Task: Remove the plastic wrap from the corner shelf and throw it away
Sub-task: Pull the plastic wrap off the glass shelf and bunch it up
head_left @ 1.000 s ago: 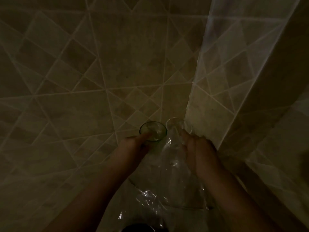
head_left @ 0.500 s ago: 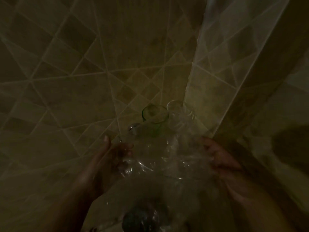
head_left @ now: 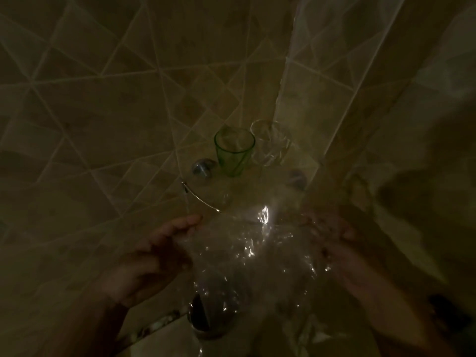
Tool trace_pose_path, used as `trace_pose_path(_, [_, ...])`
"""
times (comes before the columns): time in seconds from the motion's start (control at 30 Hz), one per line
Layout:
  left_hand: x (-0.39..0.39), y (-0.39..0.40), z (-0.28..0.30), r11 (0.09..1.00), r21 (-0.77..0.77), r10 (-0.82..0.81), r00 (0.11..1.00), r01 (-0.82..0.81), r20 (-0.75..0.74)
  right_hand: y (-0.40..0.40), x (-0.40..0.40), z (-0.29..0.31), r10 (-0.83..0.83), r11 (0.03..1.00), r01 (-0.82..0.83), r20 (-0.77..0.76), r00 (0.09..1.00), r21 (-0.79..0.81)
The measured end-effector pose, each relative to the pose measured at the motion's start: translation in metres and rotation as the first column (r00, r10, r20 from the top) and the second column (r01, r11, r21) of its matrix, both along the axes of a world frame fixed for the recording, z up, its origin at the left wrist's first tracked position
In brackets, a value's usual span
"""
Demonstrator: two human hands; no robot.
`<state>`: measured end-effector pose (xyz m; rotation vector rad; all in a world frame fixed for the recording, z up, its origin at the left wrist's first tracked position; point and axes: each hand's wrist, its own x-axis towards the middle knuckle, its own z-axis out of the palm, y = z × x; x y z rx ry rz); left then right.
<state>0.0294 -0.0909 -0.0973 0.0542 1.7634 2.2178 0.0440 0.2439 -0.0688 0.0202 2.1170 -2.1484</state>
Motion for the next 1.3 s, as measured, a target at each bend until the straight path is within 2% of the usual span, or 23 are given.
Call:
trace_pose_path(0.07, [0.012, 0.000, 0.003, 1.000, -0.020, -0.023, 0.998, 0.022, -0.051, -0.002, 0.006, -0.002, -0.139, 0.986, 0.135, -0.032, 0.990, -0.102])
trace_pose_path(0.13, [0.023, 0.003, 0.004, 0.999, -0.029, -0.026, 0.998, 0.024, -0.063, -0.003, 0.010, 0.000, -0.136, 0.981, 0.129, -0.042, 0.990, -0.144])
trace_pose_path(0.23, [0.037, 0.017, 0.015, 0.989, 0.075, 0.127, 0.991, -0.125, -0.030, 0.000, 0.014, 0.004, -0.112, 0.992, 0.109, -0.036, 0.993, -0.067])
trace_pose_path(0.3, [0.044, 0.023, 0.018, 0.968, 0.042, 0.247, 0.969, -0.247, 0.008, 0.005, 0.017, 0.006, -0.079, 0.996, 0.080, -0.034, 0.996, 0.034])
trace_pose_path(0.37, [0.055, 0.030, 0.019, 0.954, -0.015, 0.298, 0.954, -0.298, 0.015, 0.010, 0.019, 0.004, -0.105, 0.989, 0.108, -0.041, 0.994, 0.096])
trace_pose_path(0.53, [0.078, 0.049, 0.014, 0.920, -0.063, 0.384, 0.921, -0.388, -0.066, 0.015, 0.034, -0.014, -0.235, 0.962, 0.248, -0.108, 0.966, 0.119])
trace_pose_path(0.63, [0.089, 0.055, 0.007, 0.864, -0.151, 0.471, 0.877, -0.480, -0.095, 0.017, 0.050, -0.025, -0.272, 0.950, 0.288, -0.137, 0.953, 0.118])
trace_pose_path(0.7, [0.097, 0.055, 0.005, 0.874, -0.137, 0.455, 0.885, -0.466, -0.102, 0.018, 0.059, -0.027, -0.200, 0.972, 0.212, -0.117, 0.973, 0.100])
trace_pose_path(0.77, [0.103, 0.053, 0.008, 0.920, -0.097, 0.373, 0.924, -0.381, -0.087, 0.018, 0.064, -0.024, -0.063, 0.998, 0.064, -0.042, 0.997, 0.019])
trace_pose_path(0.83, [0.107, 0.047, 0.014, 0.953, -0.058, 0.294, 0.954, -0.297, -0.061, 0.017, 0.065, -0.017, -0.009, 0.999, 0.010, 0.009, 1.000, -0.046])
trace_pose_path(0.9, [0.108, 0.044, 0.022, 0.972, -0.033, 0.230, 0.970, -0.233, -0.073, 0.012, 0.066, -0.009, -0.059, 0.998, 0.059, 0.030, 0.998, -0.023])
trace_pose_path(0.97, [0.106, 0.043, 0.030, 0.969, -0.084, 0.223, 0.969, -0.232, -0.102, 0.004, 0.067, -0.004, -0.128, 0.991, 0.129, -0.014, 0.992, 0.044])
trace_pose_path(1.03, [0.100, 0.045, 0.035, 0.943, -0.137, 0.285, 0.948, -0.303, -0.139, -0.006, 0.071, 0.000, -0.174, 0.981, 0.179, -0.059, 0.983, 0.082])
trace_pose_path(1.13, [0.091, 0.045, 0.035, 0.895, -0.137, 0.398, 0.899, -0.424, -0.185, -0.014, 0.074, 0.005, -0.288, 0.957, 0.290, -0.062, 0.955, 0.021])
trace_pose_path(1.23, [0.091, 0.040, 0.027, 0.848, -0.209, 0.419, 0.858, -0.486, -0.295, -0.019, 0.077, 0.003, -0.375, 0.924, 0.382, -0.127, 0.918, 0.032])
trace_pose_path(1.3, [0.093, 0.036, 0.021, 0.826, -0.216, 0.447, 0.838, -0.521, -0.313, -0.024, 0.082, -0.001, -0.376, 0.920, 0.389, -0.170, 0.911, 0.048])
